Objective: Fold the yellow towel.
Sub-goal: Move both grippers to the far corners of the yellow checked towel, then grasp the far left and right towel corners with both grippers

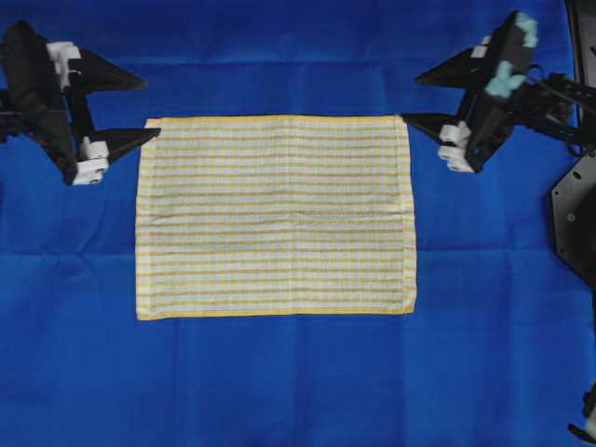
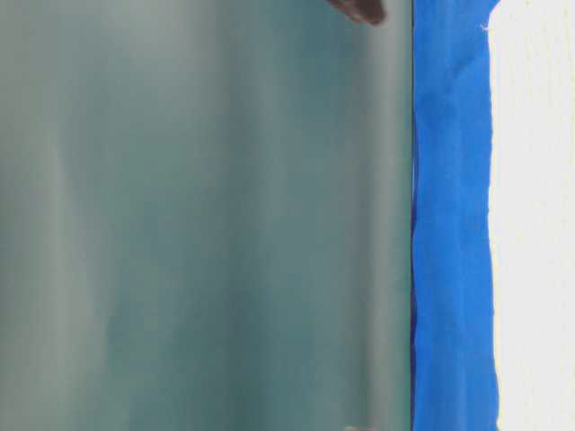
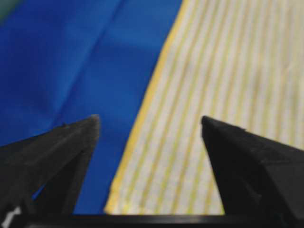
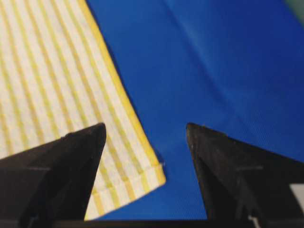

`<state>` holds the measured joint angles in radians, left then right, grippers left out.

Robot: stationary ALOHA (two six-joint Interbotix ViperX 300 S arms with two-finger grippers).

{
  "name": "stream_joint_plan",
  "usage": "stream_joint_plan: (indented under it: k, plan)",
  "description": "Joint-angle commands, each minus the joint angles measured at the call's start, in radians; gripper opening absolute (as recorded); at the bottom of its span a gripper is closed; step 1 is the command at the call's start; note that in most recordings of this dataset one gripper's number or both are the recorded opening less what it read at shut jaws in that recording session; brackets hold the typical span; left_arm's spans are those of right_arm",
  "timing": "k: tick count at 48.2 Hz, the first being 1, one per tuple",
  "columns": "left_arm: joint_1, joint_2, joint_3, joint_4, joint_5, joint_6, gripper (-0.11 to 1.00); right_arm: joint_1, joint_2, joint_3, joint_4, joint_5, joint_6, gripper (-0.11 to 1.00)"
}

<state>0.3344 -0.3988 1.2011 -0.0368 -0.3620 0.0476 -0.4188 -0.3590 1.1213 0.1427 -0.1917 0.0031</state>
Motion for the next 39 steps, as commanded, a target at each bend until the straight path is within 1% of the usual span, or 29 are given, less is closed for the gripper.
stream_joint_plan:
  k: [1, 12, 18, 28, 35, 39]
  plan:
    - [0.021, 0.06, -0.009, -0.002, -0.034, 0.002, 0.82, -0.012, 0.061, -0.029, 0.012, -0.023, 0.002, 0.69]
    - [0.052, 0.233, -0.018, -0.003, -0.112, -0.006, 0.82, -0.032, 0.195, -0.032, 0.029, -0.084, 0.002, 0.69]
    - [0.058, 0.287, -0.021, -0.003, -0.14, -0.008, 0.81, -0.032, 0.256, -0.034, 0.051, -0.109, 0.002, 0.69]
    - [0.072, 0.359, -0.031, -0.005, -0.152, -0.008, 0.79, -0.032, 0.327, -0.051, 0.058, -0.12, 0.002, 0.68]
    - [0.097, 0.399, -0.04, -0.005, -0.149, -0.009, 0.74, -0.034, 0.35, -0.061, 0.063, -0.12, 0.002, 0.66]
    - [0.103, 0.42, -0.048, -0.005, -0.137, -0.011, 0.65, -0.034, 0.354, -0.063, 0.063, -0.12, 0.002, 0.61]
